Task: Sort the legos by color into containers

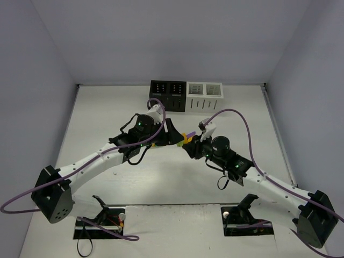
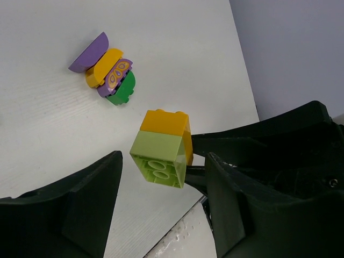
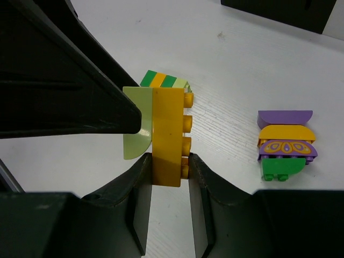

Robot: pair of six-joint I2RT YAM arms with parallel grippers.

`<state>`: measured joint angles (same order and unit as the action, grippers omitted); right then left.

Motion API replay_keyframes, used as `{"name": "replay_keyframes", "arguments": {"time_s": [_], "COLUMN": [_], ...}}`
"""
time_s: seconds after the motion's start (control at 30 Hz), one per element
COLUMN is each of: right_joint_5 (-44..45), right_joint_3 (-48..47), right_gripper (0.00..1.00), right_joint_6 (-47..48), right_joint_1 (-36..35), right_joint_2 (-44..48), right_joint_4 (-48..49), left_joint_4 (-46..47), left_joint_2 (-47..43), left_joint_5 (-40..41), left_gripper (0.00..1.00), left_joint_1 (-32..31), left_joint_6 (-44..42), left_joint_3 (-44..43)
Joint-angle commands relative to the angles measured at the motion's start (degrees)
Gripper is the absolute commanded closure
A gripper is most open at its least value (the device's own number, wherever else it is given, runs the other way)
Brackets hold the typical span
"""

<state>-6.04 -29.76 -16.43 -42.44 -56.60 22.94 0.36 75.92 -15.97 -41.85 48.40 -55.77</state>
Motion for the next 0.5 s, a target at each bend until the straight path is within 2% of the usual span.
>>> {"name": "replay_keyframes", "arguments": {"time_s": [0.0, 0.13, 0.23, 0.4, 0.47], "right_joint_5": [-1.07, -1.69, -1.69, -1.6, -1.25], "right_joint_3": [-0.39, -0.3, -0.39, -0.74, -0.83], "right_gripper": [1.0, 1.0, 1.0, 1.0, 1.0], "right_joint_6": [-0.1, -0.36, -0.36, -0.36, -0.27], "right_joint_1": [-0.28, -0.28, -0.28, -0.19, -0.28], "right_joint_2": [1.58, 1.93, 1.75, 1.23, 0.88], "right_joint_4": [5.54, 6.15, 6.07, 6.33, 6.42], "left_joint_4": [4.47, 3.95, 4.03, 4.21, 4.21], "left_joint_2": [-0.51, -0.16, -0.25, -0.51, -0.68], "left_joint_5": [1.11, 1.64, 1.64, 0.94, 0.85], "left_gripper": [0.44, 0.49, 0.61, 0.71, 0.79], "left_joint_1": [-0.43, -0.61, -0.61, -0.69, -0.69], "left_joint_6": [-1.12, -1.82, -2.0, -2.52, -3.14], "left_joint_3": [-3.65, -3.91, -3.82, -3.91, -3.82]}}
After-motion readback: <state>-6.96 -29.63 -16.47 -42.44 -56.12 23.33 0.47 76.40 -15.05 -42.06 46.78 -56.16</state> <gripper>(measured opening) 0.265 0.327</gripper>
